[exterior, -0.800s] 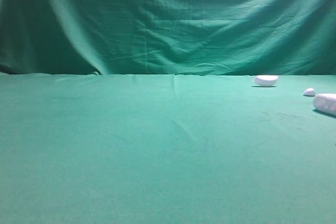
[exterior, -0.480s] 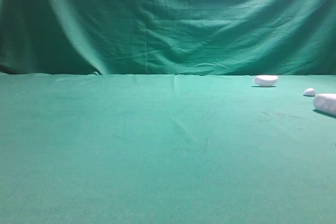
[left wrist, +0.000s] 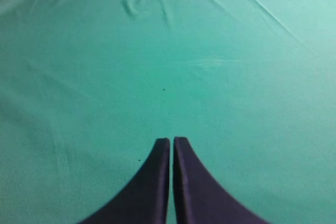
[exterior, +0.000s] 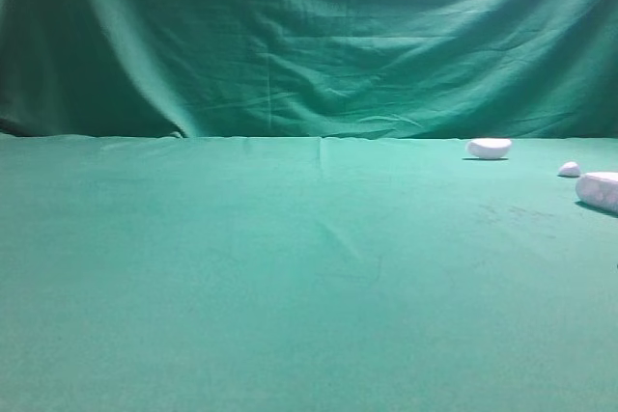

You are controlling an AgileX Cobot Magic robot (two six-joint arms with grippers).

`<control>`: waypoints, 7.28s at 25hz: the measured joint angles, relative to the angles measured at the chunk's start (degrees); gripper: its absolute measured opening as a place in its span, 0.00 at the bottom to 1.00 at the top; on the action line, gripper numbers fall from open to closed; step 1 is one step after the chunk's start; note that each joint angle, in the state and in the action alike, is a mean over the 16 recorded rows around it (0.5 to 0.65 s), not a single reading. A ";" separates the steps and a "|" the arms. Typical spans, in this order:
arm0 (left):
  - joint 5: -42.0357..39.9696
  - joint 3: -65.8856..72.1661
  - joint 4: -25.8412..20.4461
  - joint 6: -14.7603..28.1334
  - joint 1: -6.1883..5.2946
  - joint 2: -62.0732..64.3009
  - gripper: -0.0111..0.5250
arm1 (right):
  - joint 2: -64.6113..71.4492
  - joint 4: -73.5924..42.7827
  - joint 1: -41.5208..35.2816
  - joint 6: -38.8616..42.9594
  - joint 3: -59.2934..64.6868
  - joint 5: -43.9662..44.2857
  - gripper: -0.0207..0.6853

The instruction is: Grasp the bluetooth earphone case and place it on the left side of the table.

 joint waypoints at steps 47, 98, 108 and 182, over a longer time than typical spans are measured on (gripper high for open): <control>0.00 0.00 0.00 0.00 0.00 0.00 0.02 | 73.45 -2.42 11.28 -8.87 -45.06 18.99 0.18; 0.00 0.00 0.00 0.00 0.00 0.00 0.02 | 117.34 -3.39 39.09 -4.15 -103.39 28.02 0.45; 0.00 0.00 0.00 0.00 0.00 0.00 0.02 | 135.26 -3.09 53.44 -5.96 -118.78 23.97 0.45; 0.00 0.00 0.00 0.00 -0.01 0.00 0.02 | 19.75 -9.30 42.54 8.91 -36.77 30.16 0.03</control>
